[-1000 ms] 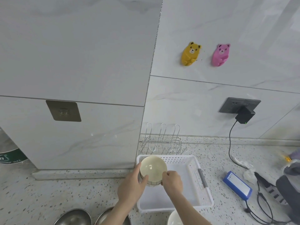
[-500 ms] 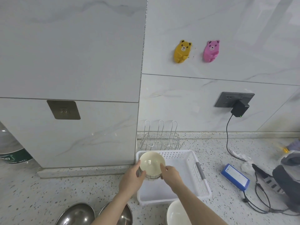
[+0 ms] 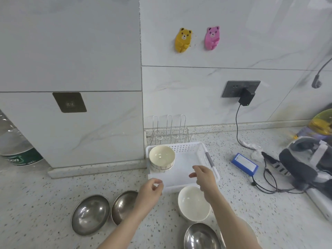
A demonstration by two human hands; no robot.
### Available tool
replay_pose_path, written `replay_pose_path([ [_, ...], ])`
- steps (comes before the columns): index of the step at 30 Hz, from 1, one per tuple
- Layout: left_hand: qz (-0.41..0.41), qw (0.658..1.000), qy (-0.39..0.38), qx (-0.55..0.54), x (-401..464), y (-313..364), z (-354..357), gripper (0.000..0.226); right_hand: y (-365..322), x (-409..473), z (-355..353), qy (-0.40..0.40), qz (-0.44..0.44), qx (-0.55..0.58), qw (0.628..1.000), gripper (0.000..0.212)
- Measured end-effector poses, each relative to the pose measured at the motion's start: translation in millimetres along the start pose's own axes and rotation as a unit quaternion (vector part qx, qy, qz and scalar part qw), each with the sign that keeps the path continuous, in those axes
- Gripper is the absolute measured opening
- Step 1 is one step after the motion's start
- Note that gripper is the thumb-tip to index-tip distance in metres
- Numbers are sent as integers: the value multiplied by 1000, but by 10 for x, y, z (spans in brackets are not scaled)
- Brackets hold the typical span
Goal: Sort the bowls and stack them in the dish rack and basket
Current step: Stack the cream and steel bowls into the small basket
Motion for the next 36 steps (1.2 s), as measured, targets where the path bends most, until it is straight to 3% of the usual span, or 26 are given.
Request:
replay_pose_path([
  [7,-101,987,-107,60,-272,-210,438,36,510,-474,-572,169,29,60,983,36],
  [11,-127,983,-127,39,-279,-181,644,29,801,-679,-935,201,39,-39,978,34],
  [16,-162,980,-103,-59,-278,-161,782,16,1158,-677,-1339,96,123,-218,963,47],
  [19,-169,981,-87,-38,-286,-141,817,11,1240,-582,-1473,45,161,-289,943,52],
  [23,-196,975,-106,10,-254,-92,837,7,1302,-436,-1535,-81,182,-359,912,30],
  [28,-229,970,-77,28,-192,-190,800,16,1318,-359,-1602,-185,189,-353,897,12],
  [36,-223,972,-70,10,-407,-43,550,22,1244,-196,-1855,-290,155,-295,897,17],
])
Point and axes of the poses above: each hand's wrist, its own x-axis towards the middle knuckle, its own z-axis out of the palm, y = z × x, the point moved 2 cm from there along x, towards the middle knuckle, and after that the axes turned 6 degrees about -z, right-handed, at the moved point
